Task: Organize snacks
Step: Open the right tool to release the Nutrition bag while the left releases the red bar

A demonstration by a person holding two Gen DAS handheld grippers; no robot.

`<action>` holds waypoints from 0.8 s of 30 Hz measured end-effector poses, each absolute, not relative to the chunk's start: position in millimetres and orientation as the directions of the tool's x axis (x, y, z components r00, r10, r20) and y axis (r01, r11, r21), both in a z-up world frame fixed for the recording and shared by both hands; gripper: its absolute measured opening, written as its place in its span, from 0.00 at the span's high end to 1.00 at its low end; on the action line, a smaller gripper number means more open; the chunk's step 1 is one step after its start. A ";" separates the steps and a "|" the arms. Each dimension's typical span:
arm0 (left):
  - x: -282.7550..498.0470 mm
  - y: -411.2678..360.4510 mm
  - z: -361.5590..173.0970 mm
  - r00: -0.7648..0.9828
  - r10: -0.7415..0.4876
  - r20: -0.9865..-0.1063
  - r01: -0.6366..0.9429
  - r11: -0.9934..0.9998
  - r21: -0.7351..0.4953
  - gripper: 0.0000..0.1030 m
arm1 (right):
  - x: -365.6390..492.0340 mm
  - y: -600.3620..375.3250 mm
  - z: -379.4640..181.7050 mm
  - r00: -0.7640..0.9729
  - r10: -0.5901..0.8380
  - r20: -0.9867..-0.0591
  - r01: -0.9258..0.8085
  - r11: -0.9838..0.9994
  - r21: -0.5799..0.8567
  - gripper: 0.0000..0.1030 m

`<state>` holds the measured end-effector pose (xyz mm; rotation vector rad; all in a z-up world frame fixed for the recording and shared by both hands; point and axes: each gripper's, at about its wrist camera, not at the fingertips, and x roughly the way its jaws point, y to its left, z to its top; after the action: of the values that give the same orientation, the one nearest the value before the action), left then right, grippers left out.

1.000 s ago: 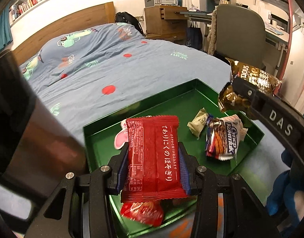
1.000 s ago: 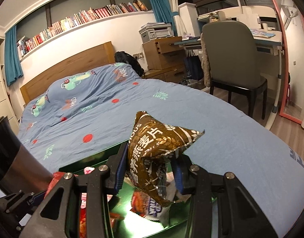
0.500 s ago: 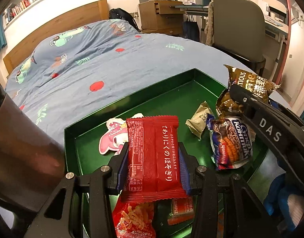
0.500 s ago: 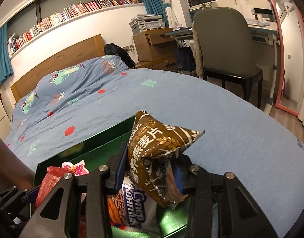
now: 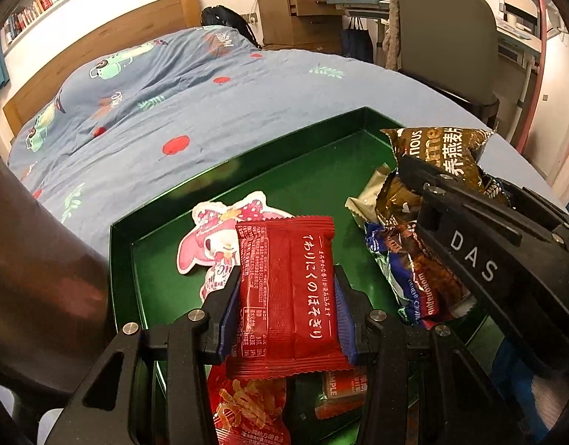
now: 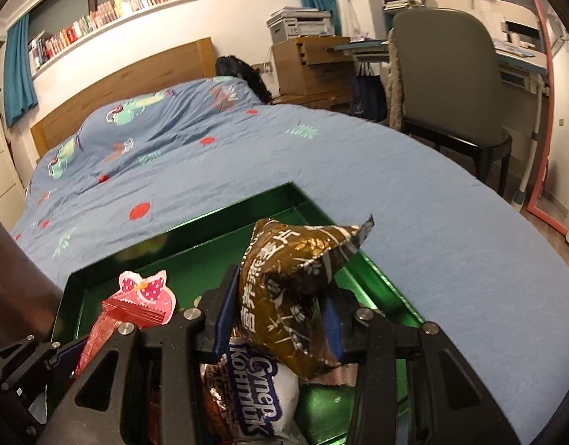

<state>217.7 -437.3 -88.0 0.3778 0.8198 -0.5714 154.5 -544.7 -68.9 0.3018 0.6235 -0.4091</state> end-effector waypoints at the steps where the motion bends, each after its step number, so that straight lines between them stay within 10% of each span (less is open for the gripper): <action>1: 218.0 -436.6 -89.6 0.543 -0.326 -0.774 0.608 0.788 0.095 0.61 | 155.7 -543.6 -69.5 0.733 -0.277 -0.621 0.453 0.880 0.143 0.83; 8: 219.3 -432.0 -98.9 0.530 -0.302 -0.792 0.591 0.801 0.090 0.60 | 165.3 -537.6 -78.9 0.694 -0.273 -0.666 0.446 0.890 0.099 0.80; 24: 210.0 -411.5 -89.9 0.519 -0.320 -0.793 0.586 0.809 0.057 0.55 | 165.3 -527.8 -72.9 0.688 -0.282 -0.669 0.437 0.897 0.071 0.10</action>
<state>210.0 -411.5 -89.9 0.3374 0.8681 -0.5559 165.3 -527.8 -72.9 0.2330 0.7053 -0.4063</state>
